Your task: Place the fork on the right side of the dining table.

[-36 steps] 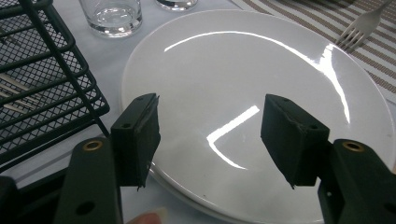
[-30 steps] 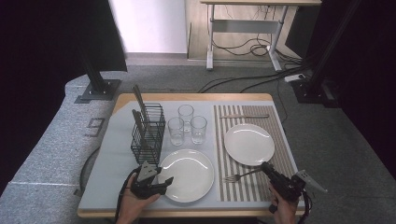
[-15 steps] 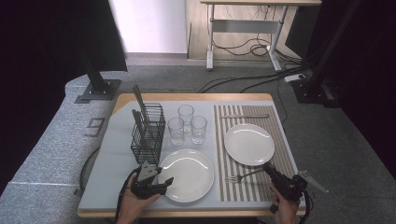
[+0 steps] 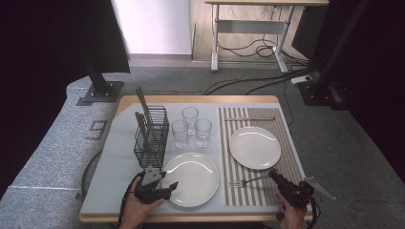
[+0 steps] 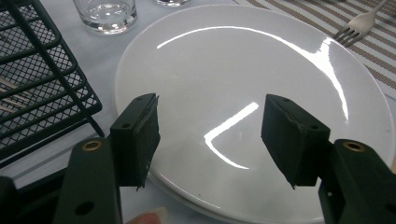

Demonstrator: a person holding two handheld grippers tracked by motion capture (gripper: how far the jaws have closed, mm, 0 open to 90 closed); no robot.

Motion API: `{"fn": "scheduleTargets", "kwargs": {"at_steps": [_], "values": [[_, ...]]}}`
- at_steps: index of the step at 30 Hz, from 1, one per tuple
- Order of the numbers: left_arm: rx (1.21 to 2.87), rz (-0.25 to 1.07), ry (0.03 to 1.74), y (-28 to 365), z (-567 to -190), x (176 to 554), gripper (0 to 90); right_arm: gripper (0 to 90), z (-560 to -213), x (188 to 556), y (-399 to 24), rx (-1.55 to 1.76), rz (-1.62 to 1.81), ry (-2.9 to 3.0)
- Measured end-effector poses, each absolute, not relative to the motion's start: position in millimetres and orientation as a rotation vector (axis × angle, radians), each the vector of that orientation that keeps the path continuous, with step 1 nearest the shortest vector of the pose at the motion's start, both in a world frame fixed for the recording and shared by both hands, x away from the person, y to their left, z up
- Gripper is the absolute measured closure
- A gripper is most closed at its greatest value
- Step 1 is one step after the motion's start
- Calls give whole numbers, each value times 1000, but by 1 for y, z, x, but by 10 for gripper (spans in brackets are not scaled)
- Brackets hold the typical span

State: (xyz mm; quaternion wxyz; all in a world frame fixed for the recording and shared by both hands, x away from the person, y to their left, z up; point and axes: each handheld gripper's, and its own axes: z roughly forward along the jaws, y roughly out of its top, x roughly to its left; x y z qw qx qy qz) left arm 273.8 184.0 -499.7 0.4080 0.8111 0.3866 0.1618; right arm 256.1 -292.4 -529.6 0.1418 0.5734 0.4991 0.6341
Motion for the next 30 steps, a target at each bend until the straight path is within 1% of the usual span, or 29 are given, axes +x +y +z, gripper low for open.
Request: {"fn": "scheduleTargets", "kwargs": {"at_steps": [5,10,18,30], "values": [[2042,407,978,185,-500,274,370,771,-532,253,-295,1679,1816,1429],[2041,407,976,185,-499,274,369,743,-537,250,-302,1711,1813,1424],[2045,404,975,183,-501,274,369,719,-542,253,-306,1760,1759,1424],[2046,404,976,184,-501,274,369,649,-544,255,-306,1808,1611,1438]]}}
